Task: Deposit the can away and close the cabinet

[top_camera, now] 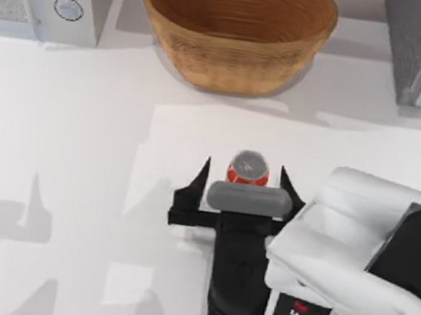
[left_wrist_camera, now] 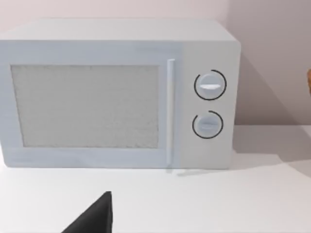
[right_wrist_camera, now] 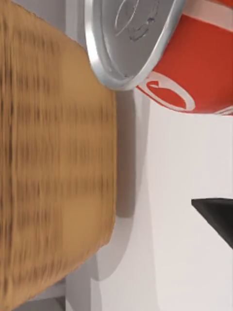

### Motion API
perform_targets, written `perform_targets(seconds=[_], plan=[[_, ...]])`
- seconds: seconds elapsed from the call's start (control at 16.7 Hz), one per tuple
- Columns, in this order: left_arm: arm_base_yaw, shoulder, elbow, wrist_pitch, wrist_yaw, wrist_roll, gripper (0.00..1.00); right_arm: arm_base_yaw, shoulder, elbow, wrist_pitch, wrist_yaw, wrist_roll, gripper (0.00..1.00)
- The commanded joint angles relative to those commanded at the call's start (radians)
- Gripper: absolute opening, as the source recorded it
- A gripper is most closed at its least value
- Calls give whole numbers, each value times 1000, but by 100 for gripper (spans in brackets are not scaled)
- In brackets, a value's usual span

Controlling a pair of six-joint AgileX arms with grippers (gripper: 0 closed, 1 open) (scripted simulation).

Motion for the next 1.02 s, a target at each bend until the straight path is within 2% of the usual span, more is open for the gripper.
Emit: perform_targets(seconds=[0.72, 1.02], plan=[[0, 0, 0, 0, 0, 0, 100, 0, 0, 0, 0, 0, 0, 2], [0, 0, 0, 0, 0, 0, 100, 0, 0, 0, 0, 0, 0, 0]])
